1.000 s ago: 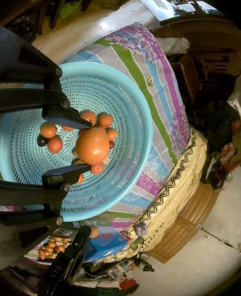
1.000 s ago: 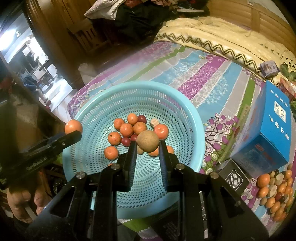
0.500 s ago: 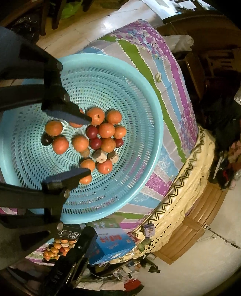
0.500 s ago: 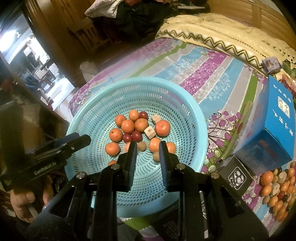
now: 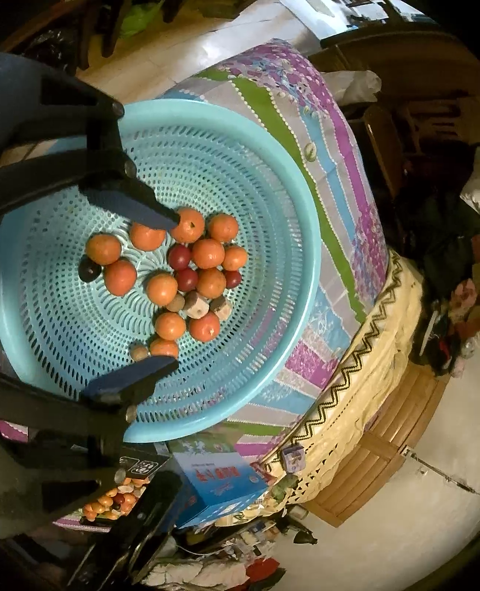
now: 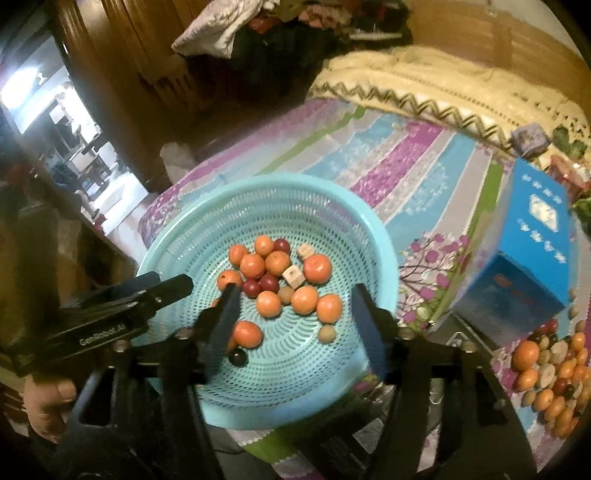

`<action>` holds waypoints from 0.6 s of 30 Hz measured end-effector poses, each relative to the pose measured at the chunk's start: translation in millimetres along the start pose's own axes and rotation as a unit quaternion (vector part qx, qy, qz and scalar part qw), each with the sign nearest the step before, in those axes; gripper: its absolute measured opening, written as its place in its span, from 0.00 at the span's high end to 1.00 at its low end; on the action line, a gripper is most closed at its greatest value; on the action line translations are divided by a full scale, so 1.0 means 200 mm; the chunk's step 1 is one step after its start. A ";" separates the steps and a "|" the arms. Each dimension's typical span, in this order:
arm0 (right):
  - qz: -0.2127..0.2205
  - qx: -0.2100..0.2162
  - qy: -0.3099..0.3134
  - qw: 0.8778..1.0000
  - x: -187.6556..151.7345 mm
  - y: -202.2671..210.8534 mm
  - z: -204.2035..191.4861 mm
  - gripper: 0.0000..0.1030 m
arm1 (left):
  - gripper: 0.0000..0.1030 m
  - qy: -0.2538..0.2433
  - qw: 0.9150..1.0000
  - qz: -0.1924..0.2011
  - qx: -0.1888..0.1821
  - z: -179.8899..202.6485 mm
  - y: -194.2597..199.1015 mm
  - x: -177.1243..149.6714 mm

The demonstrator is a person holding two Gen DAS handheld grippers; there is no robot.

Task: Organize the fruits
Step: 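Move both open tools back to the fruit pile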

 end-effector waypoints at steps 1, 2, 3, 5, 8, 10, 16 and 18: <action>0.006 -0.007 0.005 1.000 0.00 0.02 0.00 0.22 | 0.26 -0.002 1.000 0.004 0.001 0.01 0.00 0.00; 0.011 -0.013 0.009 1.000 0.00 0.04 0.00 0.19 | 0.25 -0.003 1.000 0.006 0.001 0.03 0.00 0.00; 0.017 -0.021 0.014 1.000 -0.01 0.05 0.01 0.19 | 0.25 -0.004 1.000 0.007 0.002 0.04 0.00 0.00; 0.027 -0.033 0.021 0.999 -0.01 0.09 0.01 0.19 | 0.25 -0.005 1.000 0.013 -0.001 0.06 0.00 -0.01; 0.066 -0.047 0.021 0.996 -0.02 0.19 0.04 0.19 | 0.20 -0.009 0.999 0.045 -0.002 0.11 0.04 -0.01; 0.107 -0.066 0.022 0.992 -0.05 0.29 0.06 0.19 | 0.14 -0.023 0.997 0.077 -0.011 0.17 0.10 -0.01; 0.150 -0.126 -0.035 0.980 -0.29 0.50 0.33 0.14 | 0.07 -0.056 0.987 0.121 -0.086 0.43 0.20 -0.06; 0.139 -0.146 -0.068 0.977 -0.42 0.54 0.47 0.14 | 0.07 -0.076 0.984 0.123 -0.108 0.55 0.21 -0.10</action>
Point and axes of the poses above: each gripper's, at about its wrist camera, not at the fingertips, and y roughly against the way its jaws point, z to its right, x to its top, the point moved 4 cm from there along -y, roughly the way its jaws point, and after that the axes turned 2 degrees about z, right-handed, at the moved point
